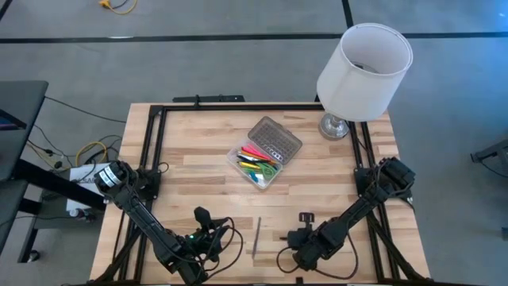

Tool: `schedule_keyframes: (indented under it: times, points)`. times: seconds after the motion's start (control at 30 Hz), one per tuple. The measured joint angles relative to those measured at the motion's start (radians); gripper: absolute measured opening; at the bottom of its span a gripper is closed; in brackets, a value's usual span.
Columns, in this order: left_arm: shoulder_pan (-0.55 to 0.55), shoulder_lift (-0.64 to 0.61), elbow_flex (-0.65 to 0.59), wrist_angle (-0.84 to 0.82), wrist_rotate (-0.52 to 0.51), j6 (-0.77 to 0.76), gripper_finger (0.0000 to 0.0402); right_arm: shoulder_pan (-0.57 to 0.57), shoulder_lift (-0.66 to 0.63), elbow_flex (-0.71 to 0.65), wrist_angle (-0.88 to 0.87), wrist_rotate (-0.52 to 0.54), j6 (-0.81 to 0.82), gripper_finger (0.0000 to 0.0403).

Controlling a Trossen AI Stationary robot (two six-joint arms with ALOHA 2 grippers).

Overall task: Pick & place school supplies into a supply box
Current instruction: Put the black pen into the black supply box

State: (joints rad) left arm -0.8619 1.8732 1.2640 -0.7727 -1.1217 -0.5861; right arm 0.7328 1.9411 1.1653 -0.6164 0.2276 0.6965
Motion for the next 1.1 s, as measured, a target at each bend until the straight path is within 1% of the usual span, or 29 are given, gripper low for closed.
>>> schedule_keyframes:
  times: [0.1, 0.23, 0.53, 0.7, 0.77, 0.93, 1.1]
  points:
    - [0.0, 0.0, 0.0, -0.001, 0.0, 0.0, 0.0111, 0.011, 0.002, 0.009, -0.001, 0.039, -0.049, 0.0021]
    - [0.0, 0.0, 0.0, -0.003, 0.0, 0.0, 0.0111, 0.025, 0.005, 0.019, -0.014, 0.073, -0.078, 0.0012]
    - [0.0, 0.0, 0.0, -0.003, 0.001, 0.0, 0.0111, 0.024, 0.005, 0.021, -0.024, 0.095, -0.078, 0.0018]
    - [0.0, 0.0, 0.0, -0.003, 0.0, 0.0, 0.0111, 0.008, 0.005, 0.024, -0.053, 0.096, -0.077, 0.0012]
    - [0.0, 0.0, 0.0, -0.003, 0.001, 0.0, 0.0111, -0.007, 0.004, 0.033, -0.083, 0.105, -0.073, 0.0012]
    - [0.0, 0.0, 0.0, -0.004, 0.001, 0.0, 0.0111, -0.052, 0.002, 0.101, -0.186, 0.18, -0.051, 0.0018]
    - [-0.001, 0.0, 0.0, -0.004, 0.001, 0.0, 0.0111, -0.093, 0.002, 0.179, -0.303, 0.258, -0.052, 0.0015]
